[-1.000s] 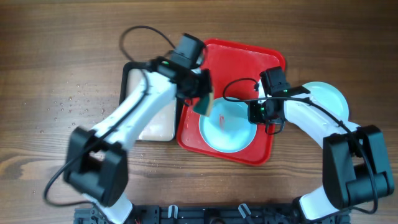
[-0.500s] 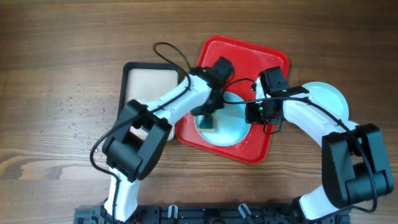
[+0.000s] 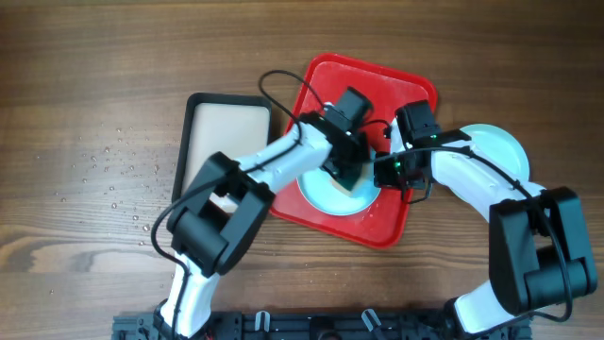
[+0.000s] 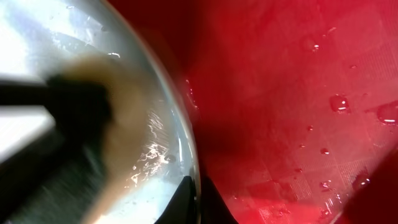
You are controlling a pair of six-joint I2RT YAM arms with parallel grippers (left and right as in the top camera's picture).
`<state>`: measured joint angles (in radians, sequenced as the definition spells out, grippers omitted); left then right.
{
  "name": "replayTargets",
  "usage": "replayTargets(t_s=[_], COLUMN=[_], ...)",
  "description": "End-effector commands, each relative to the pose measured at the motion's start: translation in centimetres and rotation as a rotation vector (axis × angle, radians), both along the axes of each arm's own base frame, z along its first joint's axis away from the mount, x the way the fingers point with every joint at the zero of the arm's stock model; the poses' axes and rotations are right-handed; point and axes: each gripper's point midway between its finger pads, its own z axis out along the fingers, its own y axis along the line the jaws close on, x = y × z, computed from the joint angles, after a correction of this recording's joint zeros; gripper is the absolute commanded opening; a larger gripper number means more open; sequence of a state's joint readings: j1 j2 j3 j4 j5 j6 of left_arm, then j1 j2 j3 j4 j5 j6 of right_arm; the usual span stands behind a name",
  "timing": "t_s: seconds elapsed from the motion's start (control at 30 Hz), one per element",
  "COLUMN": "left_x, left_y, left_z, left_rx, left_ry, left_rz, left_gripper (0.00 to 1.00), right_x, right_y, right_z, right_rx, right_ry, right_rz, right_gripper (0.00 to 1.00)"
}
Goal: Clean dirty plates on tray and stack at the side
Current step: 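Scrub the last light-blue plate with the sponge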
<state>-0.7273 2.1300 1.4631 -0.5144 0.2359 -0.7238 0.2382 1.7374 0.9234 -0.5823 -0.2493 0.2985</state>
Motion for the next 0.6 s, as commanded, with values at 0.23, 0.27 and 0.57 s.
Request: replayTargets(t_s=[0.23, 0.27, 0.57], left_x=[-4.1, -3.5, 0.9], left_y=[10.5, 12.5, 16.9], left_z=[-5.1, -4.7, 7.2], left_rx=[0.418, 0.489, 0.434], left_ry=[0.224, 0.201, -0.057], left_rz=[0.096, 0.124, 0.297], left_gripper=[0.04, 0.04, 0.04], right_x=[-1.0, -1.0, -1.4], right_y=[-1.3, -1.3, -1.6], right_z=[-1.6, -1.6, -1.7], right_rx=[-0.082, -0.082, -0.088], right_ry=[0.040, 0.040, 0.059], right_rz=[0.003, 0.003, 0.007], right_gripper=[0.04, 0.04, 0.04])
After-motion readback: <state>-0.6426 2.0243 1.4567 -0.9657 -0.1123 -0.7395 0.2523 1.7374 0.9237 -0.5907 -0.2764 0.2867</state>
